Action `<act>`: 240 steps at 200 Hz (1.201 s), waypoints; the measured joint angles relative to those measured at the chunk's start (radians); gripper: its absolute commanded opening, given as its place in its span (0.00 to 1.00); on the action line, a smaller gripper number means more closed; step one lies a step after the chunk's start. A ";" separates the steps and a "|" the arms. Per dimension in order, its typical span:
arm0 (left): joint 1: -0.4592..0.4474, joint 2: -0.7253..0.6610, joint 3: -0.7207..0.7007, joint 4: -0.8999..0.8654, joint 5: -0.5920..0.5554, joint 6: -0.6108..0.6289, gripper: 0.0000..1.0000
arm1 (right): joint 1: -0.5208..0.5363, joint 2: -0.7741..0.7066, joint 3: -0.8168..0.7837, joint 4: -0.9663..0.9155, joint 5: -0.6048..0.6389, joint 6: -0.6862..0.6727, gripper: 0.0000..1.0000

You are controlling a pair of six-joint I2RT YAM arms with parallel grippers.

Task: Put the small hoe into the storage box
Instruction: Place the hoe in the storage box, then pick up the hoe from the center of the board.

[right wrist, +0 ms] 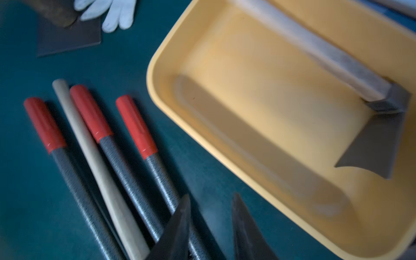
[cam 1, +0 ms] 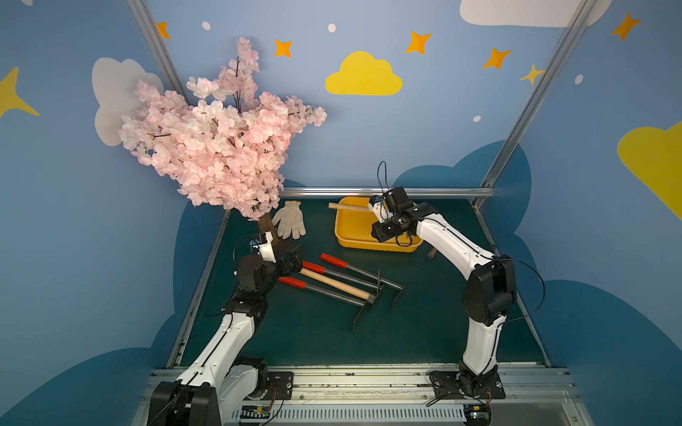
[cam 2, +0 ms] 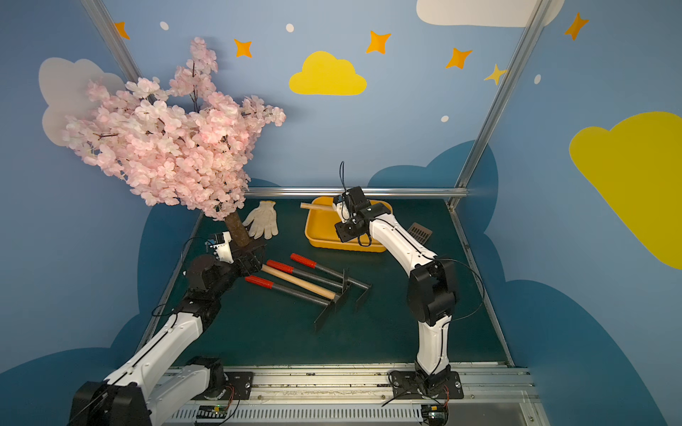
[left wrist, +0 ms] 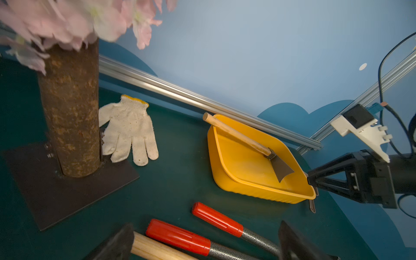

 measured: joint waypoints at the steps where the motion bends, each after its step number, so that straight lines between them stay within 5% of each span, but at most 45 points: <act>1: 0.000 0.001 0.000 0.000 0.000 -0.001 1.00 | 0.003 0.000 -0.002 -0.001 -0.006 -0.003 0.31; 76: 0.024 0.014 -0.016 0.018 0.034 -0.031 1.00 | 0.139 0.023 -0.021 -0.057 -0.080 -0.146 0.30; 240: 0.064 0.012 -0.032 0.049 0.112 -0.066 1.00 | 0.187 0.254 0.018 -0.129 0.140 -0.244 0.31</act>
